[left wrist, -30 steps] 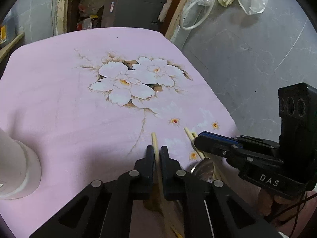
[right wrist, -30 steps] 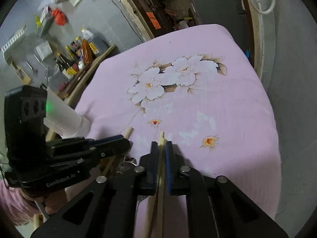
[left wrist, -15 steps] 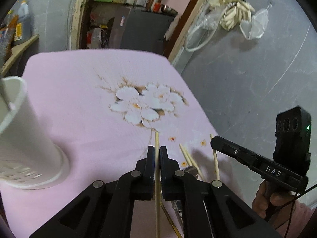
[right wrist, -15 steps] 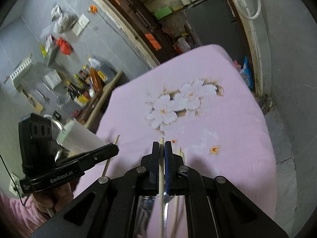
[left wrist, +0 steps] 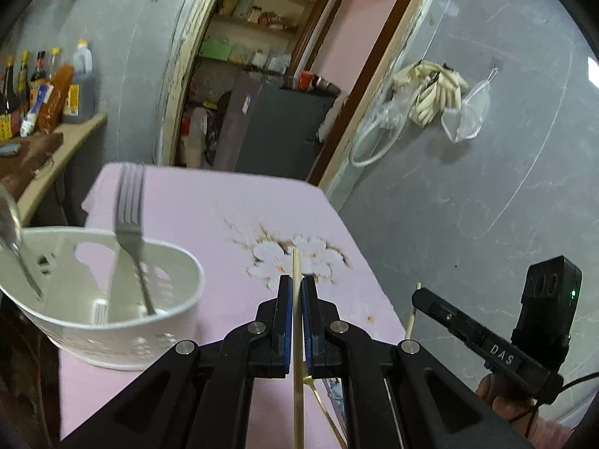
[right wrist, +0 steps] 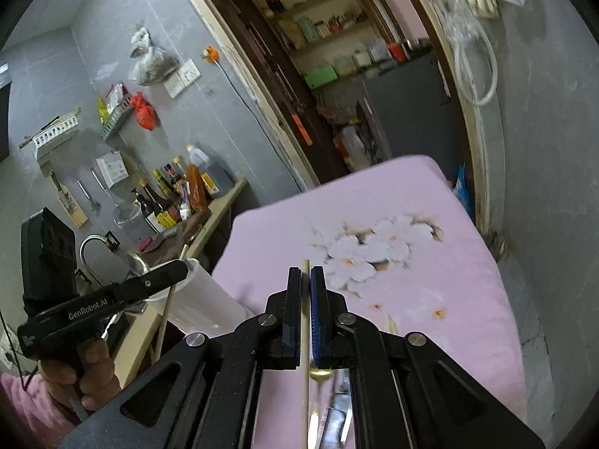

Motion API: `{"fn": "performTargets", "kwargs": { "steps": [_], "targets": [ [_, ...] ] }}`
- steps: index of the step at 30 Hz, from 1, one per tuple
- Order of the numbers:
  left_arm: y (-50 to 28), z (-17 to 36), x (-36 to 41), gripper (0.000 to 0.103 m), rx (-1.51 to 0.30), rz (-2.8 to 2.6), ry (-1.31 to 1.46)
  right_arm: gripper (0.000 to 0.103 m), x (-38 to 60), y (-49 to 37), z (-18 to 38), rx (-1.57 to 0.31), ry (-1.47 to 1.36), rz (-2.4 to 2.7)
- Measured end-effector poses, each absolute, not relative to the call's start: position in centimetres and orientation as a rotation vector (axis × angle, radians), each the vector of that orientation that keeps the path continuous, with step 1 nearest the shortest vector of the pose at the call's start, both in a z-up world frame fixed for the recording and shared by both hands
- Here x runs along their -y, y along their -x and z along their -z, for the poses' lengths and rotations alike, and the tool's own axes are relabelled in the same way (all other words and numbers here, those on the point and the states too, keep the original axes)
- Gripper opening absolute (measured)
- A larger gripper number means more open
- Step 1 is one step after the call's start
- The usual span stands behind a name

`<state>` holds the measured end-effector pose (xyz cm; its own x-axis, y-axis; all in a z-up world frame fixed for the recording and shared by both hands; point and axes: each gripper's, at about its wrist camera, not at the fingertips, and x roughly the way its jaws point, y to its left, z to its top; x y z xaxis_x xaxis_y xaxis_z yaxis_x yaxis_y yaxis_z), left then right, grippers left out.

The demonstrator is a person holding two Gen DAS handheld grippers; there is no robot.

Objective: Organize utensils

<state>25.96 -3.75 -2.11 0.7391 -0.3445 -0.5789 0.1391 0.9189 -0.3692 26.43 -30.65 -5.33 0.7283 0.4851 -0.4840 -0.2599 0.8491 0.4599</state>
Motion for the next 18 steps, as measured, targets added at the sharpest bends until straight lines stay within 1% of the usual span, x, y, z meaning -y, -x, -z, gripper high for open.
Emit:
{"fn": "performTargets", "kwargs": {
  "steps": [10,18],
  "targets": [
    [-24.8,-3.0,-1.5,0.005,-0.558,0.25,0.343,0.004,27.5,-24.0,-0.5,-0.492,-0.363,-0.41],
    [-25.5,-5.9,-7.2,0.005,-0.421,0.162,0.345,0.004,22.8,-26.0,-6.4,-0.322,-0.38,-0.471]
  ]
}}
